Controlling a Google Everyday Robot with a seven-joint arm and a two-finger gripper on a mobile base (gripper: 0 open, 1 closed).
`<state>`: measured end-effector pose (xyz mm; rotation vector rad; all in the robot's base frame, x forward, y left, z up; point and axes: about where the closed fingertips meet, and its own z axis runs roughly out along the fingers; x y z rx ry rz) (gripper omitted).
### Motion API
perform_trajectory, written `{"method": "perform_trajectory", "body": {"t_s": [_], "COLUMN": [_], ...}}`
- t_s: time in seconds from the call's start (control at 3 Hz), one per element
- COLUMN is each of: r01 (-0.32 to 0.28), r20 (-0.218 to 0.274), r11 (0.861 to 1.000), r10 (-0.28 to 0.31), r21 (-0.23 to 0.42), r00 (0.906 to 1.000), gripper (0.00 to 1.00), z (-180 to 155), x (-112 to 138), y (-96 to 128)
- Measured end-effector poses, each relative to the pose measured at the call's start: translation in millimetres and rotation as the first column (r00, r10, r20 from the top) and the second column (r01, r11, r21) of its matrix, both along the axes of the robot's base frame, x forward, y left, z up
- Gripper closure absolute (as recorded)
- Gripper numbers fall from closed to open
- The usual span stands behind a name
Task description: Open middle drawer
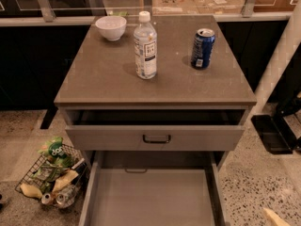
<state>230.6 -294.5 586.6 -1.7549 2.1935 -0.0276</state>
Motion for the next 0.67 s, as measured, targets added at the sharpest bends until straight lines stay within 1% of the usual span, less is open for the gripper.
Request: {"method": "perform_trajectory", "body": {"t_s": [0.33, 0.67], "r01": [-0.027, -0.053], "r20": [-0.027, -0.056], "r11": [0.999, 0.998], "r10": [0.027, 0.054], "r21": [0.019, 0.016], "r00": [0.9993, 0.997], "gripper": [0.0, 0.0], "z": [-35, -64], "x": [-12, -23], "y": [-3, -6]}}
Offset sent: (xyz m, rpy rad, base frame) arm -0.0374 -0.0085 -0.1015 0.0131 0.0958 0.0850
